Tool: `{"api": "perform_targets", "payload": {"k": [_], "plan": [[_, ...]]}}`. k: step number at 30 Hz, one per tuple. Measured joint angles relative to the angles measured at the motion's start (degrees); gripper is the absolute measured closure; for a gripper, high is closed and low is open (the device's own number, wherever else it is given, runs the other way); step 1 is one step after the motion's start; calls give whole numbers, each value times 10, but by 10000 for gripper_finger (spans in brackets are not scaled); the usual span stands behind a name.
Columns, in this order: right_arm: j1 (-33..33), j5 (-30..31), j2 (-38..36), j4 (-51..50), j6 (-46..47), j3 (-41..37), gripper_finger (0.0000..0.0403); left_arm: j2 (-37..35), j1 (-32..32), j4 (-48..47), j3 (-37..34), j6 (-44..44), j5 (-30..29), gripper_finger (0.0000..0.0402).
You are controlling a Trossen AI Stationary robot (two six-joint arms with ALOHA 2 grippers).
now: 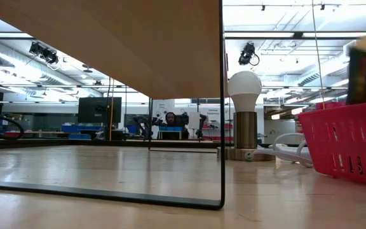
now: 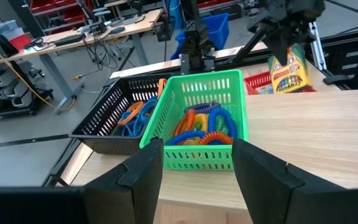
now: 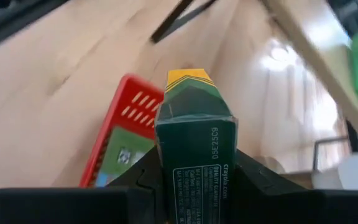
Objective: Pick & Place Office Desk Supplies
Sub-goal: Put the box of crayon into the red bin
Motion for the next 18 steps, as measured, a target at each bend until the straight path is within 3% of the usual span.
{"api": "perform_targets", "payload": {"k": [5, 18], "plan": [[-1, -9, 0, 66, -92, -53, 292, 0, 0, 0, 0, 2, 0, 204], [-11, -21, -1, 51, -100, -68, 292, 0, 0, 0, 0, 4, 1, 204]]}}
